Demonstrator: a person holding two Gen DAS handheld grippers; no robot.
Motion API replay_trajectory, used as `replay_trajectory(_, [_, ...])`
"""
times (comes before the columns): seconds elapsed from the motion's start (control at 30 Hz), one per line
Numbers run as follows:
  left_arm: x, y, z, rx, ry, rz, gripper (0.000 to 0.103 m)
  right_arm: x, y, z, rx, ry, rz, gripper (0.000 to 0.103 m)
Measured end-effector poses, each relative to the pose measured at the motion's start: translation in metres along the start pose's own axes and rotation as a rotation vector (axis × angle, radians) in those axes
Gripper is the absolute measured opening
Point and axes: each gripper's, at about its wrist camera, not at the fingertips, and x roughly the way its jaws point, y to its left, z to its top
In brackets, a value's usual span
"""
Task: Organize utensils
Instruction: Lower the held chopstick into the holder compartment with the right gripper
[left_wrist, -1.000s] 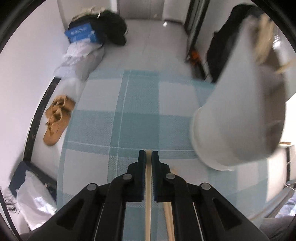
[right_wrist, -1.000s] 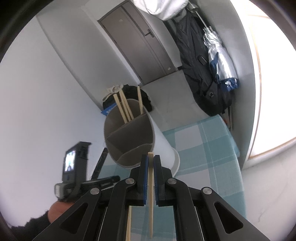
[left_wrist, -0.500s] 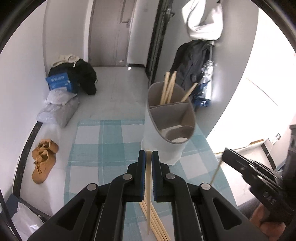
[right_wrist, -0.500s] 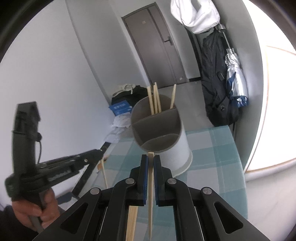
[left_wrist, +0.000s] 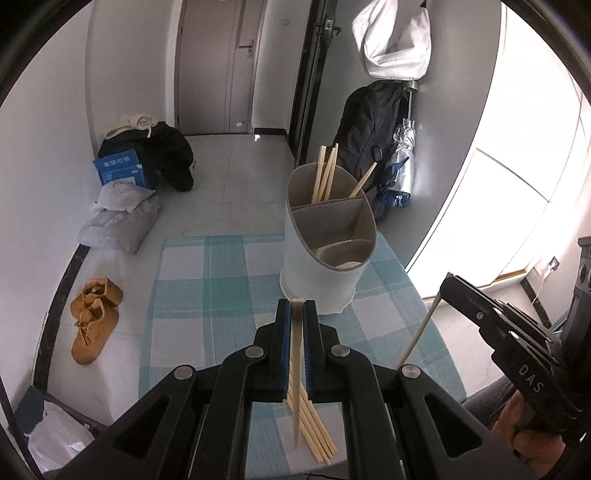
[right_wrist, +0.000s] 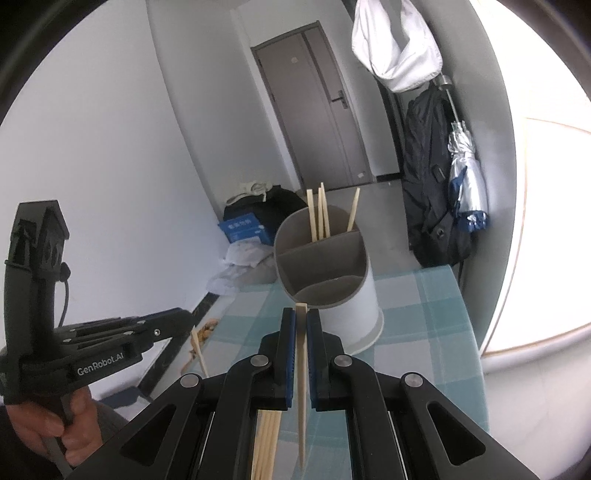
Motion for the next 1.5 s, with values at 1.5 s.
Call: replay_trajectory(1.5, [-0.029, -0.001, 0.166, -0.042, -0.246, -0.13, 0.002, 0.038, -0.005, 0.208, -0.074, -0.173, 0.012, 0.005])
